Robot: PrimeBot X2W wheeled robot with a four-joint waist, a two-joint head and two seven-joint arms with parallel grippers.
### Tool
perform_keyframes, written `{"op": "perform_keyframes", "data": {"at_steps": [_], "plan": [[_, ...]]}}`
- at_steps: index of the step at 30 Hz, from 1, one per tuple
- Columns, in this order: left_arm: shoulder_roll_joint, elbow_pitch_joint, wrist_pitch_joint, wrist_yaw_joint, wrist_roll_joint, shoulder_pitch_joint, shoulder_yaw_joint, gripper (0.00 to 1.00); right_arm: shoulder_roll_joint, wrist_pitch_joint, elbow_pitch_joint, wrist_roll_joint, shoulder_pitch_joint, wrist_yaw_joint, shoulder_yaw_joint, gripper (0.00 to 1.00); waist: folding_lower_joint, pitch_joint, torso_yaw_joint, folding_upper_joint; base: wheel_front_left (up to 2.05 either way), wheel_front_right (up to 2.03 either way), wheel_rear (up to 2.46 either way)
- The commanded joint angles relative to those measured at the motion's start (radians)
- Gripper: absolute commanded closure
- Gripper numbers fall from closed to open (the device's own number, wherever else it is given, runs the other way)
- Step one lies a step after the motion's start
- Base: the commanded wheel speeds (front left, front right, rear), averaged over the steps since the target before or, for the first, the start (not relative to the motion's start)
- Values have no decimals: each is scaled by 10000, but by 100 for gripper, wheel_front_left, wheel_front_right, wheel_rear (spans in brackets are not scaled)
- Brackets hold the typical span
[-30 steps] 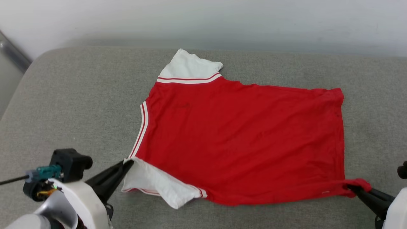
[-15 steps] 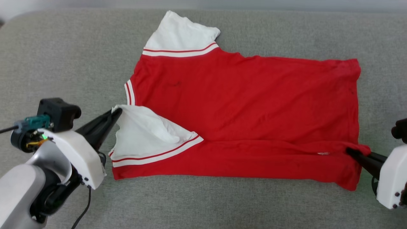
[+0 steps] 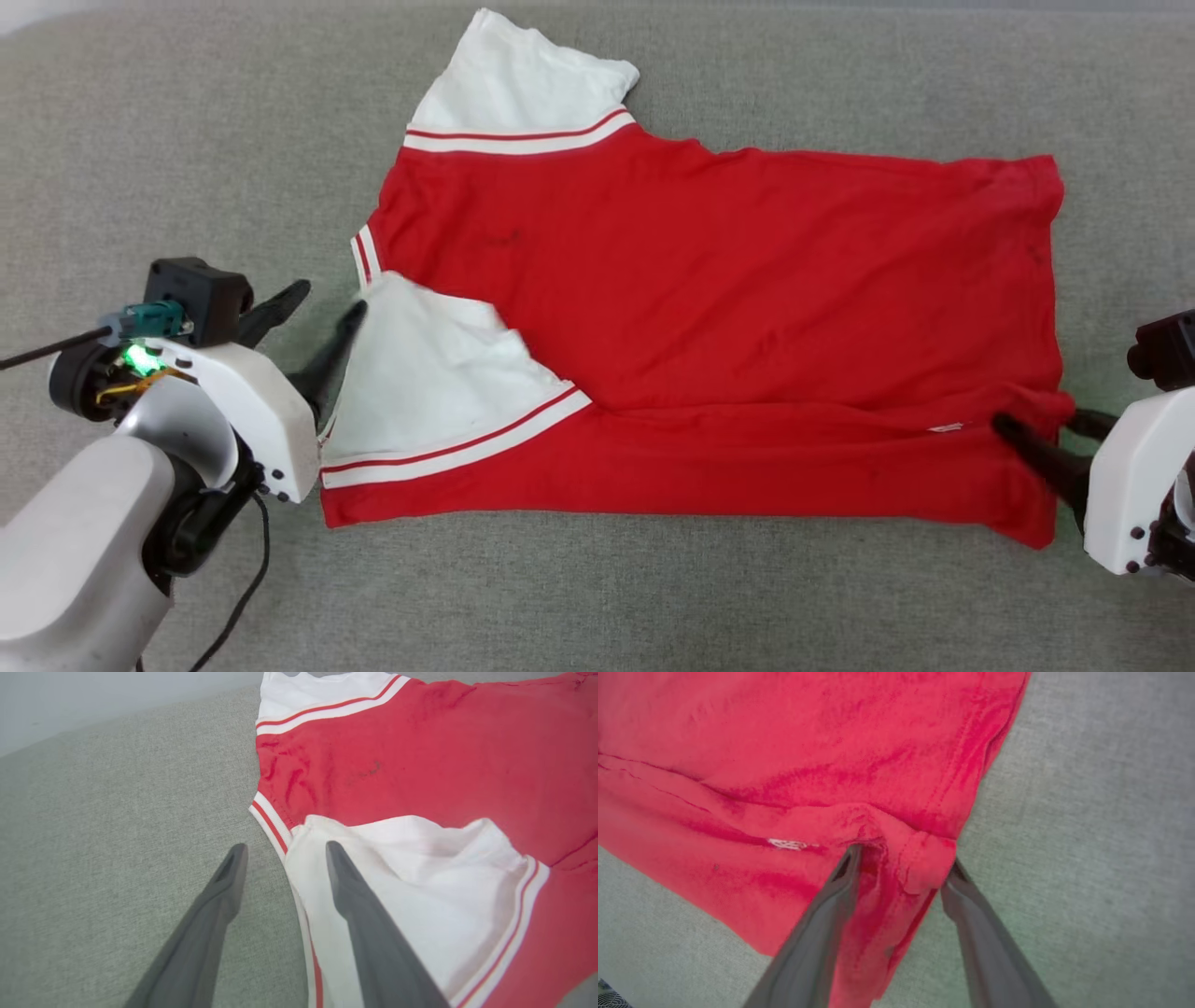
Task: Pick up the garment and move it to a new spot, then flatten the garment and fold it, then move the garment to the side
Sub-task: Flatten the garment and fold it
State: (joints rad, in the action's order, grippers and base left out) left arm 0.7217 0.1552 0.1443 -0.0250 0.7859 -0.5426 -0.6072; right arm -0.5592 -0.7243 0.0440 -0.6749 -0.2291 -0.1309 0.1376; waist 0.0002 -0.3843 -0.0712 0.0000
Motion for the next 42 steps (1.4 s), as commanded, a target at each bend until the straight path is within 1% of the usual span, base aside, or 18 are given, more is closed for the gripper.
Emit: {"op": "perform_keyframes", "data": {"at_steps": [1, 5, 8, 11, 13, 16, 18, 23, 27, 30, 32, 33, 34, 35, 37, 39, 42], "plan": [[-51, 34, -76, 36, -14, -81, -13, 0, 80, 58, -33, 60, -180, 4, -2, 0, -2, 130, -1, 0, 0, 0, 0], [-226, 182, -334, 123, 110, 233, 24, 0, 325, 156, -55, 230, -25, 4, -151, 0, -2, 591, 2, 0, 0, 0, 0], [-269, -26, -576, 425, 297, 788, 133, 0, 676, 25, 10, 306, 228, 4, -324, 0, -2, 925, 49, 0, 0, 0, 0], [-190, -409, -550, 714, 485, 1360, 156, 0, 853, -221, 250, 590, 582, 4, -603, 0, -2, 1141, 17, 0, 0, 0, 0], [-103, -650, -432, 925, 600, 1825, 122, 0, 850, -438, 538, 985, 883, 4, -702, 0, -2, 1246, 12, 0, 0, 0, 0], [45, -953, -89, 1215, 881, 2442, 46, 0, 1183, -619, 1019, 1494, 1305, 4, -1062, 0, -2, 1337, 33, 0, 0, 0, 0], [151, -1063, 100, 1400, 1022, 2761, 12, 0, 1496, -767, 1362, 1625, 1592, 4, -1290, 0, -2, 1362, 85, 0, 0, 0, 0], [364, -1206, 570, 1711, 1310, 3369, -93, 0, 1935, -1207, 2313, 1867, 2128, 4, -1595, 0, -2, 1273, 296, 0, 0, 0, 0], [304, -1092, 592, 2066, 1308, 3451, -28, 0, 2273, -1259, 2916, 1862, 2299, 4, -1764, 0, -2, 1082, 462, 0, 0, 0, 0], [280, -789, 743, 2181, 1249, 3428, -130, 0, 2414, -1316, 3230, 1947, 2351, 4, -1690, 0, -2, 935, 579, 0, 0, 0, 0], [318, -538, 1040, 2082, 1198, 3498, -386, 0, 2483, -1340, 3349, 1955, 2360, 4, -1688, 0, -2, 851, 656, 0, 0, 0, 0], [245, -453, 1173, 2028, 1241, 3545, -511, 20, 2520, -1341, 3377, 1977, 2377, 4, -1726, 0, -2, 820, 679, 0, 0, 0, 0], [166, -395, 1278, 1927, 1276, 3577, -629, 77, 2534, -1332, 3412, 2020, 2406, 4, -1761, 0, -2, 798, 694, 0, 0, 0, 0], [105, -355, 1368, 1837, 1326, 3608, -735, 100, 2515, -1341, 3429, 2065, 2438, 4, -1771, 0, -2, 783, 707, 0, 0, 0, 0], [-5, -303, 1380, 1708, 1370, 3645, -858, 100, 2447, -1362, 3446, 2132, 2504, 4, -1779, 0, -2, 789, 715, 0, 0, 0, 0], [-31, -298, 1160, 1646, 1328, 3597, -809, 100, 2392, -1373, 3403, 2281, 2523, 4, -1843, 0, -2, 855, 680, 0, 0, 0, 0], [-15, -451, 877, 1605, 1227, 3465, -671, 100, 2595, -1341, 3136, 2570, 2419, 4, -2044, 0, -2, 1030, 560, 0, 0, 0, 0]]}}
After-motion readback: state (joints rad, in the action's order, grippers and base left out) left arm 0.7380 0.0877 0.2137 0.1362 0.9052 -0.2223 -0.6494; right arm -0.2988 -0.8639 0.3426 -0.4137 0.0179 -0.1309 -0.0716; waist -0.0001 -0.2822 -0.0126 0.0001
